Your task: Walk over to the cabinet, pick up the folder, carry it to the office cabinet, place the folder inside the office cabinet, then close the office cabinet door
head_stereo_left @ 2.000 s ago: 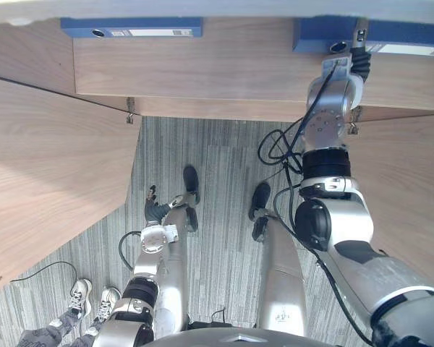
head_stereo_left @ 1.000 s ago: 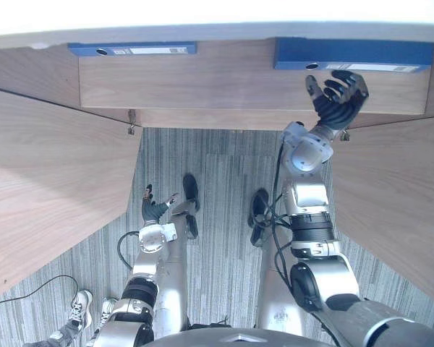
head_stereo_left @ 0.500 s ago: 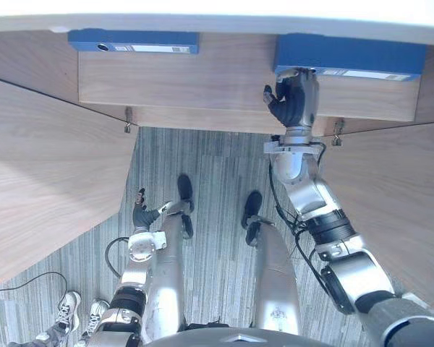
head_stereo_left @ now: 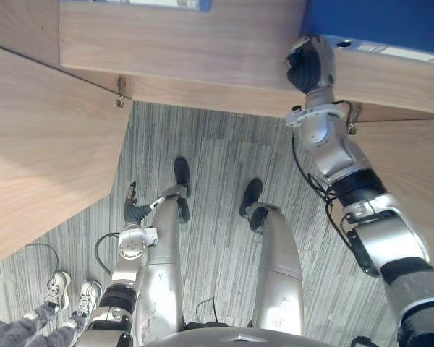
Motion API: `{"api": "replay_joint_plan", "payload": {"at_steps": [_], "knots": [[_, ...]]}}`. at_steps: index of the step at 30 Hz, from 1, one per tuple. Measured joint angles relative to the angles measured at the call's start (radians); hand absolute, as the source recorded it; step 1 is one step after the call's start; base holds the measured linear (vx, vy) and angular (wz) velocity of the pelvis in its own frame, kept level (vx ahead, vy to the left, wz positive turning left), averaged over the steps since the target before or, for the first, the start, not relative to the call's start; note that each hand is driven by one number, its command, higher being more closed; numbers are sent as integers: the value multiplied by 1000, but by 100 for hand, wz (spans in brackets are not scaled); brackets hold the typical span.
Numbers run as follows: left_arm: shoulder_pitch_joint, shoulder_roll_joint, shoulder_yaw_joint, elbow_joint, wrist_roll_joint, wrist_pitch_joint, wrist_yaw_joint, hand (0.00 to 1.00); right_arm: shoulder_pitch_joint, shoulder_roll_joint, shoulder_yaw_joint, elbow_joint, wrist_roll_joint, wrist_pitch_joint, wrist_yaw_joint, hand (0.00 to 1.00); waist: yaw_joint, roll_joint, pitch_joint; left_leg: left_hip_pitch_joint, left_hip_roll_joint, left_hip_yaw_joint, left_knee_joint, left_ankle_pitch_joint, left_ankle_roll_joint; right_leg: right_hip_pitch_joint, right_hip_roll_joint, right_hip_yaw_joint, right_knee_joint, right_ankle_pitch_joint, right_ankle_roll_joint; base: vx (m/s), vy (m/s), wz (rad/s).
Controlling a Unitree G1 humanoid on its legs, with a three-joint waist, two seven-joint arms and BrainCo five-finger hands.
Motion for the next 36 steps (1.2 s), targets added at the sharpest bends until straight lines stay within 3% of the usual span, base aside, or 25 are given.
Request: {"api": "replay_joint_plan", "payload": {"at_steps": [14, 26, 29, 36], "knots": [[-46, 16, 14, -26, -55, -3, 7, 0, -197, -18, -84, 159, 203, -38, -5, 100, -7, -10, 8, -96, 0, -13, 60, -16, -3, -88, -12, -2, 58, -21, 5, -1, -10, 1], [-45, 10, 20, -37, -74, 2, 11, 0, -252, -15, -152, 208, 486, -66, -42, 100, -13, -9, 9, -105, 0, -3, 17, 11, -2, -102, -16, -13, 32, -8, 12, -6, -2, 2], [-45, 8, 28, -35, -81, 3, 12, 0, -285, -7, -162, 241, 547, -68, -43, 100, -17, -8, 10, -104, 0, 3, -1, 22, -3, -103, -17, -14, 18, 6, 13, -27, 3, 1], [-45, -10, 66, -30, -95, 6, 26, 0, -324, 64, -314, 266, 680, -82, -88, 100, -18, -8, 14, -100, 13, 41, -30, 45, 4, -111, -28, -15, 10, 22, 9, -50, -4, 4]]}}
